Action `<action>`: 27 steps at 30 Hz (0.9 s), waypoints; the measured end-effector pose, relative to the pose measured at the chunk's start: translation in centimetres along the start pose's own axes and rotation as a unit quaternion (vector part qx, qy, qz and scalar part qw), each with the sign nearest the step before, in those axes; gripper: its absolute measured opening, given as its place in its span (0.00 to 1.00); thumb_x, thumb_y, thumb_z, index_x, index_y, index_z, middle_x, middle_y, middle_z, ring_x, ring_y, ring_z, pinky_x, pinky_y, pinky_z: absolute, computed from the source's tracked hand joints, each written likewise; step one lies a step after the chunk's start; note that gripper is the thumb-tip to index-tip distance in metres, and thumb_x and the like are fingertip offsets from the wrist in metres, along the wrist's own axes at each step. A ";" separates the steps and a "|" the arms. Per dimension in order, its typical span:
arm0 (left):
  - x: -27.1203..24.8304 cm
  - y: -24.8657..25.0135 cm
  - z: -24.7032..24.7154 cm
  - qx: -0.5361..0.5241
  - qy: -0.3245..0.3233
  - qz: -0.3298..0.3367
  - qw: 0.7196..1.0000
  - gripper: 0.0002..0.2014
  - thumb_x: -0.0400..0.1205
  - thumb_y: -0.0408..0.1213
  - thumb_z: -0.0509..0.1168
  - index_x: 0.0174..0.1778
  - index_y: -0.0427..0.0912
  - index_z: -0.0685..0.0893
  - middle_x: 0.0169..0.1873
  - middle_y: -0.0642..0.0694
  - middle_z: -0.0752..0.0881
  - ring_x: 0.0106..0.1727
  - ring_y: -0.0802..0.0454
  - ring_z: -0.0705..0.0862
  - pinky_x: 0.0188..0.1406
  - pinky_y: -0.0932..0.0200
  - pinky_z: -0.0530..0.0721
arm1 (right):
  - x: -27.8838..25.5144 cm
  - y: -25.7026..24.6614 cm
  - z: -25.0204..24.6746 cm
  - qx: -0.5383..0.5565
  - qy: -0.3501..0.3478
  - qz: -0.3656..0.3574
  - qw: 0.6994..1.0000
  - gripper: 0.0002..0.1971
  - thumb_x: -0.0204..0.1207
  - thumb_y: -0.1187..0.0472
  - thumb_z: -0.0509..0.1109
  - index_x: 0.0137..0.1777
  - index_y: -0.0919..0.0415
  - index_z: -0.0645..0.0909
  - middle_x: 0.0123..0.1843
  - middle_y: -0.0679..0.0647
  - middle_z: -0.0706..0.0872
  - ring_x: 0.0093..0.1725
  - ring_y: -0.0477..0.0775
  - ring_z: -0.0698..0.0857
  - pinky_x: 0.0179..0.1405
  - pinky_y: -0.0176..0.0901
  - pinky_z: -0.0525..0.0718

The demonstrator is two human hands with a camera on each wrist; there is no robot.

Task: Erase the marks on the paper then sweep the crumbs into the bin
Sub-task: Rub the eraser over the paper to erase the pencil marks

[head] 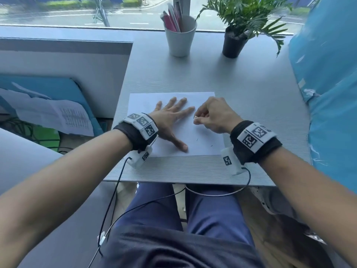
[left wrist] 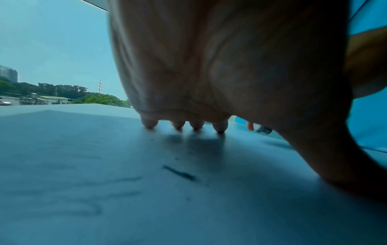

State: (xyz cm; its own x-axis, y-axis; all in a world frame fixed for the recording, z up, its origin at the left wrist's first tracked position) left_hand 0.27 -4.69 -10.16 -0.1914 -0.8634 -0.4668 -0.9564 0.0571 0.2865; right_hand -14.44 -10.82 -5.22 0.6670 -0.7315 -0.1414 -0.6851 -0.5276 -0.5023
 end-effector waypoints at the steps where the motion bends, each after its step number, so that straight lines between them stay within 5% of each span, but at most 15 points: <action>1: 0.1 -0.2 0.0 0.000 -0.002 -0.004 1.000 0.72 0.54 0.79 0.72 0.85 0.62 0.35 0.84 0.55 0.29 0.83 0.50 0.25 0.80 0.31 0.29 | 0.4 0.2 0.3 0.000 -0.003 -0.004 1.000 0.04 0.71 0.60 0.79 0.43 0.59 0.93 0.33 0.48 0.86 0.34 0.44 0.81 0.45 0.39 0.84; 5: 0.4 -0.4 0.1 0.002 0.000 -0.003 1.000 0.75 0.52 0.80 0.72 0.86 0.57 0.33 0.84 0.56 0.28 0.83 0.51 0.25 0.80 0.32 0.29 | 1.3 1.3 0.4 0.017 0.043 0.024 0.999 0.05 0.69 0.58 0.79 0.40 0.60 0.92 0.38 0.51 0.92 0.40 0.48 0.87 0.51 0.39 0.83; 10: 0.6 -0.4 0.4 0.016 -0.001 -0.009 1.000 0.79 0.49 0.83 0.69 0.85 0.52 0.30 0.83 0.56 0.26 0.82 0.51 0.23 0.80 0.30 0.30 | -1.3 -1.6 3.2 0.023 -0.048 -0.042 0.998 0.04 0.66 0.59 0.81 0.37 0.59 0.92 0.34 0.49 0.91 0.35 0.45 0.87 0.39 0.35 0.84; 14: 0.5 -0.4 0.2 0.016 -0.003 -0.009 1.000 0.79 0.50 0.83 0.70 0.85 0.50 0.30 0.84 0.56 0.27 0.83 0.51 0.25 0.80 0.30 0.32 | 0.9 0.9 0.6 0.035 0.016 0.022 0.999 0.06 0.67 0.56 0.80 0.40 0.58 0.92 0.36 0.48 0.91 0.35 0.44 0.86 0.33 0.24 0.77; 19: 0.4 -0.4 0.2 0.016 -0.002 -0.011 1.000 0.79 0.49 0.83 0.69 0.85 0.50 0.30 0.83 0.56 0.27 0.83 0.51 0.24 0.80 0.30 0.31 | -0.9 -0.7 2.6 0.029 -0.046 -0.036 0.998 0.05 0.66 0.58 0.80 0.38 0.58 0.92 0.33 0.48 0.90 0.34 0.44 0.88 0.37 0.33 0.86; 23: 0.4 -0.2 0.1 0.009 -0.004 -0.011 1.000 0.79 0.49 0.83 0.70 0.85 0.51 0.30 0.84 0.56 0.27 0.83 0.51 0.25 0.80 0.31 0.31 | 0.3 1.2 0.7 0.048 0.025 0.016 0.998 0.05 0.66 0.56 0.79 0.37 0.57 0.92 0.33 0.48 0.91 0.34 0.44 0.87 0.31 0.23 0.79; 27: 0.3 -0.3 0.1 0.015 -0.005 -0.009 1.000 0.79 0.49 0.84 0.69 0.85 0.51 0.29 0.83 0.57 0.27 0.82 0.52 0.24 0.80 0.31 0.31 | -0.9 -0.6 2.6 0.024 -0.054 -0.038 0.998 0.05 0.66 0.57 0.80 0.37 0.58 0.92 0.32 0.48 0.90 0.34 0.44 0.88 0.30 0.24 0.79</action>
State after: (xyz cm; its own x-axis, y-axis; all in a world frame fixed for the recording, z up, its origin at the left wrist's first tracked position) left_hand 0.42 -4.90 -10.49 -0.1756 -0.8592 -0.4806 -0.9661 0.0567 0.2518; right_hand -13.86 -8.73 -6.95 0.7465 -0.6374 -0.1909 -0.6176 -0.5570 -0.5553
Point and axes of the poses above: each hand's wrist, its own x-axis towards the middle knuckle, its own z-axis out of the palm, y = z × x, the point moved 4 cm from there along x, towards the middle knuckle
